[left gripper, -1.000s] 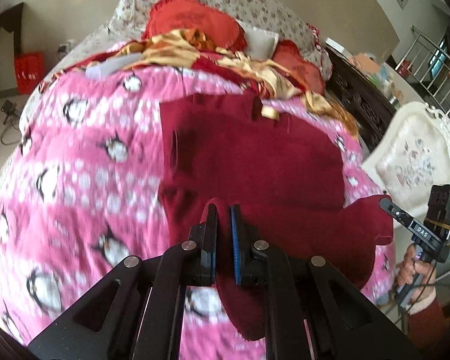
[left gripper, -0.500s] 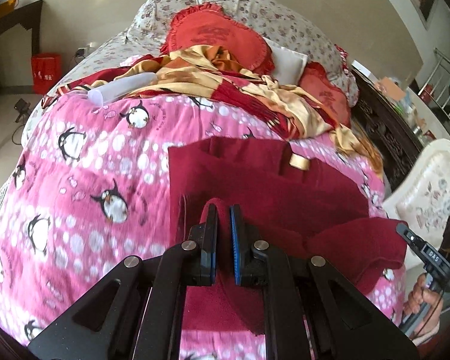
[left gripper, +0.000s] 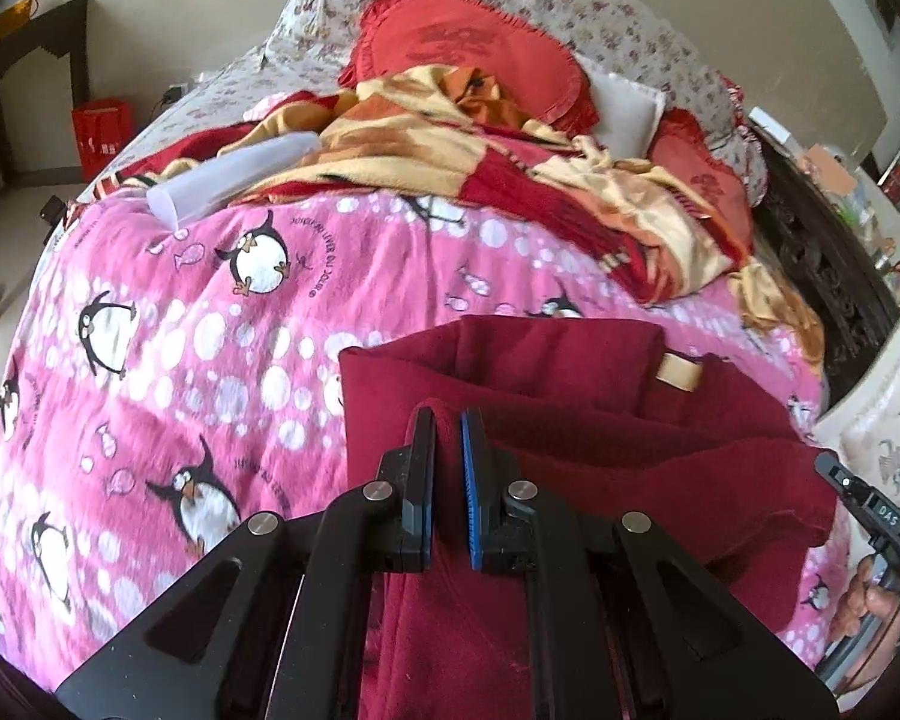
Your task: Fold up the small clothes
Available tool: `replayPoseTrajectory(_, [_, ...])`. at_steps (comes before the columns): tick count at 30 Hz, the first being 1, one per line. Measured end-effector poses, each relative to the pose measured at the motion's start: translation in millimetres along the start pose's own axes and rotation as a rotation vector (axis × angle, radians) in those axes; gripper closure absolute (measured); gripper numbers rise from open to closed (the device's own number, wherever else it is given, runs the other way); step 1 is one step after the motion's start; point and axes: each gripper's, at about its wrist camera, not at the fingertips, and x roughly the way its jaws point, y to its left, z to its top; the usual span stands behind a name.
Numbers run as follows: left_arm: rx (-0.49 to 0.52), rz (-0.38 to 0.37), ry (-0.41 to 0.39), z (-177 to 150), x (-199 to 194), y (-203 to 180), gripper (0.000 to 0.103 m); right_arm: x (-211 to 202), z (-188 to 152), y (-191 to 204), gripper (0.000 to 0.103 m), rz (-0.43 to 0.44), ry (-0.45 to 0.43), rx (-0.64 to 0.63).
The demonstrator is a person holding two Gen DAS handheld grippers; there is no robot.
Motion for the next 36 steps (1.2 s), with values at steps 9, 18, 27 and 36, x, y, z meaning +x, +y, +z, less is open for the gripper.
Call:
replayPoseTrajectory(9, [-0.061, -0.083, 0.071, 13.1, 18.4, 13.8, 0.086, 15.1, 15.9, -16.3, 0.095, 0.069, 0.026, 0.075])
replayPoseTrajectory(18, [-0.033, -0.133, -0.035, 13.8, -43.4, 30.8, 0.040, -44.2, 0.4, -17.0, 0.071, 0.087, -0.059, -0.002])
replayPoseTrajectory(27, [0.213, -0.065, 0.064, -44.8, -43.3, 8.7, 0.040, -27.9, -57.5, 17.2, 0.072, -0.009, 0.080, -0.339])
replayPoseTrajectory(36, [0.132, -0.079, 0.061, -8.2, 3.1, -22.1, 0.040, 12.5, -8.5, 47.0, 0.072, 0.047, -0.056, -0.248])
